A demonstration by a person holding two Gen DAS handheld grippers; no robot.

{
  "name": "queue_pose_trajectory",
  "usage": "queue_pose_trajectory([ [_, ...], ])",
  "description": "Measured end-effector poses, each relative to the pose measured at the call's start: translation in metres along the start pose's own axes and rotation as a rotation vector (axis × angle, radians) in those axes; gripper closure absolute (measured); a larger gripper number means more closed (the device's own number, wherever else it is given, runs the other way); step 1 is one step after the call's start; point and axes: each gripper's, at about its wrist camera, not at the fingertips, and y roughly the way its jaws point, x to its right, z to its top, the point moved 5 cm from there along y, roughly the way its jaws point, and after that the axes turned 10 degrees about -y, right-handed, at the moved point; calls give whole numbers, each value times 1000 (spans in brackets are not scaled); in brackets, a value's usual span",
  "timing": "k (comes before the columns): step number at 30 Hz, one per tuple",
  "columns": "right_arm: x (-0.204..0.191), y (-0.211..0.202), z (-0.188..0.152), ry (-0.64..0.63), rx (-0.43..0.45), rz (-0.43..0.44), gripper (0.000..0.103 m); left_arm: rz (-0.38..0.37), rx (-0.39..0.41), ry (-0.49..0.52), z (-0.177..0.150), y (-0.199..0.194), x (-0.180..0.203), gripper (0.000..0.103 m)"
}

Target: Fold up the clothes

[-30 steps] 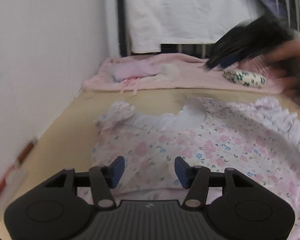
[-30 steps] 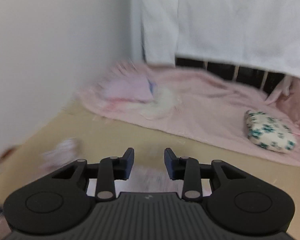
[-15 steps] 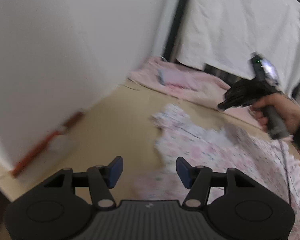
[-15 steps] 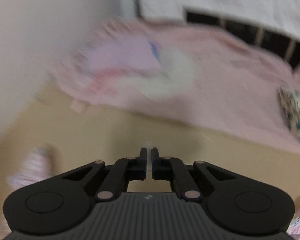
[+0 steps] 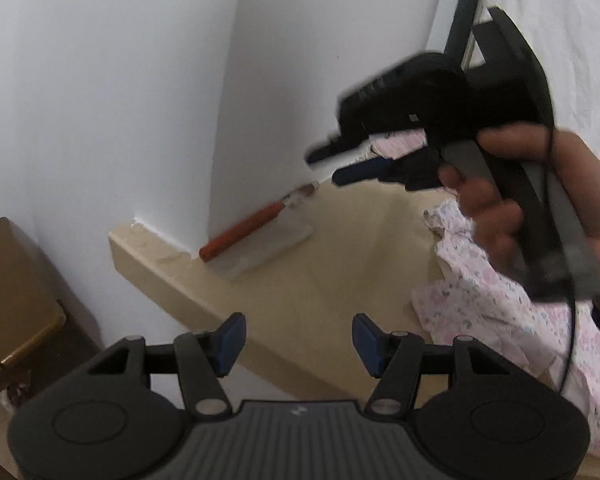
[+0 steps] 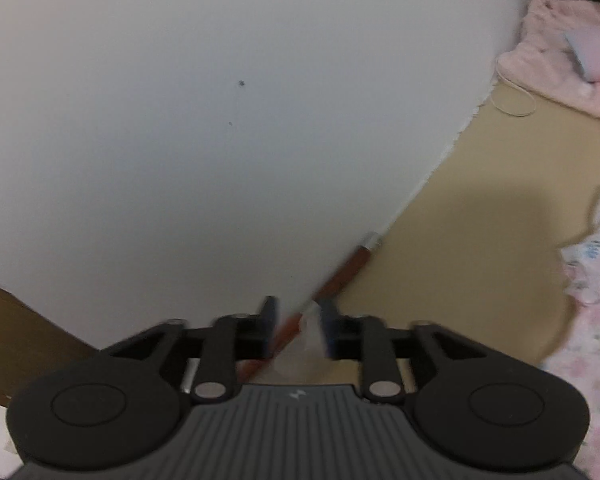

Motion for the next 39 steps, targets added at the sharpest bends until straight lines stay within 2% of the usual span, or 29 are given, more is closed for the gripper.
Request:
queue_pose_trajectory([
  [3, 7, -50, -9, -35, 64, -25, 65, -12, -9, 39, -9, -1, 9, 45],
  [4, 10, -69, -13, -48, 87, -35, 64, -41, -11, 56, -12, -3, 15, 45],
  [6, 15, -106, -20, -76, 132, -54, 54, -116, -12, 93, -17, -9, 30, 45],
  [7, 20, -133, -36, -97, 158, -96, 50, -153, -12, 111, -19, -12, 37, 45],
  [11, 41, -258, -122, -195, 262, -317, 49, -302, -15, 184, -29, -25, 65, 45],
  [14, 69, -330, -203, -148, 241, -580, 50, -454, -72, 262, -47, -31, 102, 45],
  [15, 80, -349, -230, -96, 225, -648, 51, -492, -103, 288, -55, -31, 116, 45],
  [16, 88, -361, -253, -45, 222, -681, 57, -525, -139, 313, -65, -30, 132, 46],
  [18, 101, -381, -296, 44, 228, -723, 59, -592, -211, 363, -83, -30, 162, 47],
  [19, 107, -391, -318, 88, 231, -744, 59, -613, -216, 396, -92, -29, 175, 47],
  [20, 107, -396, -335, 102, 242, -760, 58, -630, -211, 430, -100, -27, 186, 47],
  [22, 109, -395, -351, 119, 264, -768, 57, -598, -201, 496, -117, -23, 202, 49],
  [23, 110, -394, -358, 129, 274, -770, 57, -571, -205, 522, -123, -19, 207, 52],
  [24, 112, -392, -365, 139, 285, -772, 57, -544, -204, 542, -129, -18, 208, 62],
  [25, 114, -392, -370, 141, 285, -767, 57, -523, -172, 562, -132, -21, 207, 66],
  [27, 115, -390, -378, 94, 255, -783, 57, -492, -121, 632, -138, -28, 201, 64],
  [31, 99, -389, -372, -60, 311, -720, 57, -441, -52, 691, -134, -34, 189, 64],
  [33, 89, -389, -367, -138, 343, -683, 49, -535, -46, 694, -132, -42, 188, 62],
  [35, 86, -378, -368, -226, 313, -646, 47, -654, -52, 765, -135, -47, 189, 55],
  [37, 94, -366, -373, -274, 246, -646, 51, -692, -59, 829, -138, -43, 190, 56],
  [39, 103, -364, -377, -278, 222, -637, 56, -710, -100, 866, -139, -33, 189, 56],
])
